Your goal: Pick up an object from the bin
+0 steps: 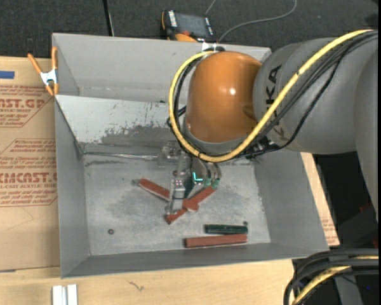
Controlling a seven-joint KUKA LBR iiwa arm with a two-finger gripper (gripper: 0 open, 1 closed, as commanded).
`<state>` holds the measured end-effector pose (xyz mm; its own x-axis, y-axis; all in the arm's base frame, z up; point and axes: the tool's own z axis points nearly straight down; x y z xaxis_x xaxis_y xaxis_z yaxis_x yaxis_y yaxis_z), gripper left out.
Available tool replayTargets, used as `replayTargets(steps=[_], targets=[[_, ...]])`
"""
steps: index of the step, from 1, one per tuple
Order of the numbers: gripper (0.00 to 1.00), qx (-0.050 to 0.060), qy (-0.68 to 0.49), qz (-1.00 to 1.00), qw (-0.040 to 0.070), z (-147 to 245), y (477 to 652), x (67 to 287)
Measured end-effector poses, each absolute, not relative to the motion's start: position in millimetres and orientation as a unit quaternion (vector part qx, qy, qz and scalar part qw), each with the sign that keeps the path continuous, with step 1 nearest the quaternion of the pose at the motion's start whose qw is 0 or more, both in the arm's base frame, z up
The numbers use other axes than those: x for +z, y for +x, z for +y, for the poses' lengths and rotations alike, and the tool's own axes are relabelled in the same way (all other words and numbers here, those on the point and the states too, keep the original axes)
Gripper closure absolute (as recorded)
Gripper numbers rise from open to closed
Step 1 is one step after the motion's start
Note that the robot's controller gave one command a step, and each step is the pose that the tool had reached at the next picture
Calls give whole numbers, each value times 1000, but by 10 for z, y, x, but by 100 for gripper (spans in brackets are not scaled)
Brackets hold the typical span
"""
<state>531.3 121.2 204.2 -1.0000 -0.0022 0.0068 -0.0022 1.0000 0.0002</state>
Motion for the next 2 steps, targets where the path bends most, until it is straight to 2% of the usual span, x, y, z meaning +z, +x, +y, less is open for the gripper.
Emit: replayTargets(steps=[1,2], targets=[[0,1,-116,-993,3,433,5330,667],[100,-1,-114,-993,1,454,5347,702]])
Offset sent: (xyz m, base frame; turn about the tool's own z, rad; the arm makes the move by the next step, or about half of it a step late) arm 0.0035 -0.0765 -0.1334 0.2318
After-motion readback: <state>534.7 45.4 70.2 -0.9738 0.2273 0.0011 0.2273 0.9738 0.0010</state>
